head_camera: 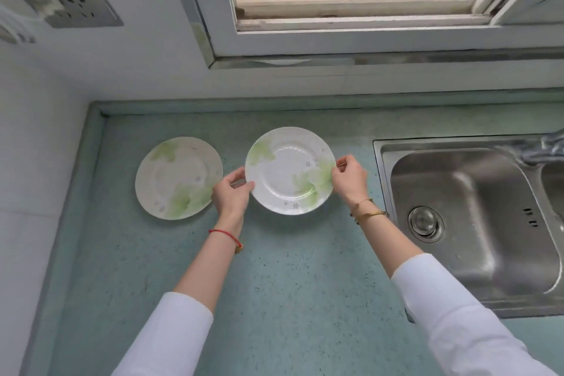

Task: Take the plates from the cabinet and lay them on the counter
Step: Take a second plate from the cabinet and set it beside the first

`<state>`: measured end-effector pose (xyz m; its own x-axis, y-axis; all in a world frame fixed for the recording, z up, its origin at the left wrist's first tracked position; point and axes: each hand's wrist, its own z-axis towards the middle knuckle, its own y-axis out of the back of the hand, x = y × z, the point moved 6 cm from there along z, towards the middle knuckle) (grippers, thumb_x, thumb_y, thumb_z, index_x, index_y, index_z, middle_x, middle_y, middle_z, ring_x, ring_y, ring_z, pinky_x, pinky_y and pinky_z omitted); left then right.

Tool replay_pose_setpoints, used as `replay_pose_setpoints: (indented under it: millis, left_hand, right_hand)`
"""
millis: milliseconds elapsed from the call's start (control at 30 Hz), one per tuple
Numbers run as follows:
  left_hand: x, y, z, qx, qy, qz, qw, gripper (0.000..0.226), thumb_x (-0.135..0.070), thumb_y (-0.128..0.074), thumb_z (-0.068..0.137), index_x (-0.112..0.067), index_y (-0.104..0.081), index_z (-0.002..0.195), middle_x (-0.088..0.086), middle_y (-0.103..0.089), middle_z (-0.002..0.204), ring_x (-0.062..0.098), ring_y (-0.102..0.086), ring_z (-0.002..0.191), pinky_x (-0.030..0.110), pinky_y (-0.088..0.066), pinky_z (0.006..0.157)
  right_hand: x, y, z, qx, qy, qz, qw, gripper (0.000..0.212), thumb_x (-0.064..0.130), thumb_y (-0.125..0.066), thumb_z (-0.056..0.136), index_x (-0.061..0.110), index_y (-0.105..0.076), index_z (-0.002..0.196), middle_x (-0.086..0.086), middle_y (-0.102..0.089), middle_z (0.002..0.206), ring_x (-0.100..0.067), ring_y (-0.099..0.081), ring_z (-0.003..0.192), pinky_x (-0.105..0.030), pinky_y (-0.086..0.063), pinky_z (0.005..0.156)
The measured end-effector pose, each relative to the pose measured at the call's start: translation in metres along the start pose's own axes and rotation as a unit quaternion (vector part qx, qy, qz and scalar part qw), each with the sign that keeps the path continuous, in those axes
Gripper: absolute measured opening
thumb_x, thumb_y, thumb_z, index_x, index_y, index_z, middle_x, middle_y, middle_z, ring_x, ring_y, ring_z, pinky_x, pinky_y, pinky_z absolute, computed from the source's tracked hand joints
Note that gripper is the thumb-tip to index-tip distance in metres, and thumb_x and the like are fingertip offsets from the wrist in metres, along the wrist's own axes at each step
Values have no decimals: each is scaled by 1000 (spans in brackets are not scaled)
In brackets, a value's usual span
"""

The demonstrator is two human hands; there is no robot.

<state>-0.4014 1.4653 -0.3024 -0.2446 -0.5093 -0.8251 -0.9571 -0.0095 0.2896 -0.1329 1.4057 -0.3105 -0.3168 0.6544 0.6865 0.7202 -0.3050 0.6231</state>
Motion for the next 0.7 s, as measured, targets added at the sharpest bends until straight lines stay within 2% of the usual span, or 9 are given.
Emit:
replay_pose_setpoints:
  millis: [67, 200, 433, 567, 700]
  left_hand:
    - [4, -7, 10, -2, 9, 5, 1000, 47, 5, -71, 79, -13, -70, 122, 0, -73, 107, 11, -66, 90, 19, -48, 84]
    - [8, -17, 23, 4, 13, 5, 1000, 48, 7, -70, 80, -10, -69, 124, -1, -72, 103, 3, -66, 83, 19, -50, 82]
    - [8, -19, 33, -14, -1, 3, 1000, 46, 6, -72, 79, -10, -71, 122, -3, -73, 103, 4, -67, 83, 20, -52, 88]
    - [12, -21, 37, -18, -8, 1, 1000, 46, 8, -72, 79, -8, -71, 122, -1, -74, 103, -5, -66, 81, 3, -51, 68]
    - [18, -23, 36, -17, -6, -4, 1000, 47, 11, -70, 79, -7, -70, 122, -5, -72, 97, -6, -66, 80, 1, -49, 64]
  right_hand:
    - [-3, -6, 11, 5, -6, -7, 1000, 22, 5, -48, 90, 2, -58, 110, -15, -64, 109, -29, -57, 99, -34, -45, 80]
    - [-5, -10, 26, 2, -9, -6, 1000, 22, 3, -47, 89, 2, -58, 109, -15, -64, 106, -24, -53, 90, -31, -40, 75]
    - [-6, -11, 32, -1, -4, -7, 1000, 22, 2, -49, 87, 2, -62, 105, -14, -66, 98, -29, -59, 97, -29, -41, 74]
    - [-6, -11, 32, -10, 3, -11, 1000, 22, 2, -49, 87, 1, -63, 104, -15, -67, 98, -29, -60, 95, -30, -41, 74]
    - [-7, -10, 31, -13, 11, -15, 1000, 21, 1, -49, 87, 1, -63, 102, -15, -67, 96, -29, -61, 94, -31, -44, 74]
